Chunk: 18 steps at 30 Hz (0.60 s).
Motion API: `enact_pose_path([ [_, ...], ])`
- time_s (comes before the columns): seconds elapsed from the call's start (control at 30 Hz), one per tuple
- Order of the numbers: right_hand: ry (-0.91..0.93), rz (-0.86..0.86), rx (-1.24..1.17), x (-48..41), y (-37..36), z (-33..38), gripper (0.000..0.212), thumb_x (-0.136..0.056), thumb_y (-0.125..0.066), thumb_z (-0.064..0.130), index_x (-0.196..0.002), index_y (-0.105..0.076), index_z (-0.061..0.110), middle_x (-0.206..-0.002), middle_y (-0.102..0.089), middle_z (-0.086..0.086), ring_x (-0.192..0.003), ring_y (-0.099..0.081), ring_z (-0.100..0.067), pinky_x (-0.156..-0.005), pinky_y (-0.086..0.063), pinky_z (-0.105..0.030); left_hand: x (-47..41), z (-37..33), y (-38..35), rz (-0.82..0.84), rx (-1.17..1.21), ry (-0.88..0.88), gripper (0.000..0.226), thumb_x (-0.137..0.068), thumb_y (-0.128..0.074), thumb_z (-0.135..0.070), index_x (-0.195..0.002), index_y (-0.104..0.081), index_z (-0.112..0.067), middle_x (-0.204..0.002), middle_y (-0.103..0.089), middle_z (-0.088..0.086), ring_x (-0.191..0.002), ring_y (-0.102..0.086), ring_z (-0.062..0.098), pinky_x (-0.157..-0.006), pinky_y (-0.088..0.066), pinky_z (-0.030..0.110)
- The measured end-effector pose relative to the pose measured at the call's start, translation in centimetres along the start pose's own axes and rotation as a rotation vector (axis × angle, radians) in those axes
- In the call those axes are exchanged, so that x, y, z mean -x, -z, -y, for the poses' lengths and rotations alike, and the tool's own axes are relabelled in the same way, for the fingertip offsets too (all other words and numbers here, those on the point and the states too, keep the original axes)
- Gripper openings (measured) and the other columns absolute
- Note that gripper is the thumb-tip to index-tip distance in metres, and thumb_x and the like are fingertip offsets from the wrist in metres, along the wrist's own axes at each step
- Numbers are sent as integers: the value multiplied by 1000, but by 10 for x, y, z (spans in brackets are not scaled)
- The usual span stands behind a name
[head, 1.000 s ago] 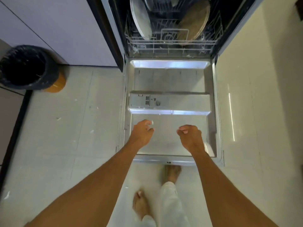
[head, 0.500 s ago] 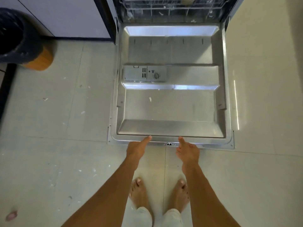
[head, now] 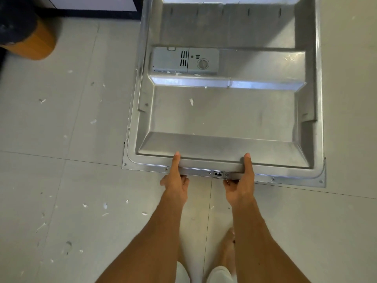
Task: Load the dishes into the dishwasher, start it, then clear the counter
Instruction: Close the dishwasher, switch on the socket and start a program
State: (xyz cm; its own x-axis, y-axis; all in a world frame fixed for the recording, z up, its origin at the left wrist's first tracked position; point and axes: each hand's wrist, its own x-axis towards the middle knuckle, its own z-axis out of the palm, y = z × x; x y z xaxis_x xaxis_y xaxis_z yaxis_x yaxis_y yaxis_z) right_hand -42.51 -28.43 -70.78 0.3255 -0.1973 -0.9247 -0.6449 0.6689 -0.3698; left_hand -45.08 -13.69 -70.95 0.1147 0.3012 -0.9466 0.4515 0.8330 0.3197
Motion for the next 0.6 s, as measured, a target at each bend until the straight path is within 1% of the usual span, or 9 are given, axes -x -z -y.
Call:
enact_pose_path([
  [0.07, 25, 34, -49, 2, -2, -1, 55, -74, -78, 48, -122, -64, 24, -121, -67, -6, -110, -64, -26, -100, -51, -42, 3, 3, 3, 130, 12, 15, 77, -68, -77, -50, -127, -44, -15, -121, -59, 13, -114, -57, 27, -111, -38, 41],
  [0.13, 29, 24, -71, 2, -4, -1, 43, -73, -79, 41, -111, -66, 22, -111, -68, -5, -99, -66, -24, -97, -53, -42, 2, 2, 2, 206, 31, 7, 56, -76, -71, -50, -116, -51, -16, -121, -60, 13, -117, -56, 27, -112, -37, 40],
  [0.17, 30, 36, -57, 7, -6, 5, 38, -73, -79, 38, -105, -67, 22, -105, -67, -4, -94, -65, -24, -96, -54, -41, 11, -1, -1, 219, 72, 10, 48, -79, -70, -47, -113, -54, -16, -118, -61, 12, -115, -57, 27, -110, -39, 40],
  [0.23, 23, 42, -52, 11, -9, 11, 33, -72, -79, 34, -100, -66, 21, -99, -65, -5, -90, -63, -24, -96, -54, -41, 20, -5, -6, 210, 98, -12, 41, -82, -70, -42, -111, -57, -16, -113, -63, 12, -112, -60, 27, -105, -44, 39],
  [0.33, 21, 29, -41, 12, -7, 8, 34, -71, -80, 34, -98, -68, 19, -98, -68, -5, -92, -65, -24, -96, -54, -43, 22, -4, -6, 185, 59, -35, 44, -82, -70, -42, -114, -57, -16, -112, -64, 12, -109, -61, 26, -103, -46, 40],
  [0.43, 12, -15, -28, 25, -5, 6, 37, -71, -80, 34, -101, -67, 17, -103, -70, -7, -96, -67, -25, -96, -54, -42, 28, -2, 2, 190, 68, -42, 37, -83, -68, -44, -106, -58, -17, -111, -64, 12, -109, -60, 27, -106, -43, 42],
  [0.47, 7, -34, -42, 36, -6, 8, 36, -72, -80, 34, -100, -66, 17, -104, -70, -7, -96, -67, -25, -95, -54, -42, 38, -4, 4, 200, 82, -39, 37, -83, -67, -44, -107, -58, -17, -112, -64, 12, -110, -60, 28, -106, -43, 43],
  [0.53, 13, -67, -82, 78, -15, 26, 37, -71, -82, 34, -98, -65, 17, -104, -72, -6, -95, -69, -24, -90, -56, -39, 79, -18, 3, 207, 106, -38, 45, -82, -68, -45, -115, -59, -14, -115, -65, 14, -109, -61, 29, -103, -45, 43],
  [0.6, 27, -86, -130, 126, -28, 46, 42, -68, -85, 34, -102, -66, 17, -105, -73, -6, -93, -71, -24, -80, -58, -36, 127, -35, -4, 192, 112, -54, 56, -78, -71, -47, -120, -58, -13, -114, -66, 15, -104, -63, 31, -97, -49, 45],
])
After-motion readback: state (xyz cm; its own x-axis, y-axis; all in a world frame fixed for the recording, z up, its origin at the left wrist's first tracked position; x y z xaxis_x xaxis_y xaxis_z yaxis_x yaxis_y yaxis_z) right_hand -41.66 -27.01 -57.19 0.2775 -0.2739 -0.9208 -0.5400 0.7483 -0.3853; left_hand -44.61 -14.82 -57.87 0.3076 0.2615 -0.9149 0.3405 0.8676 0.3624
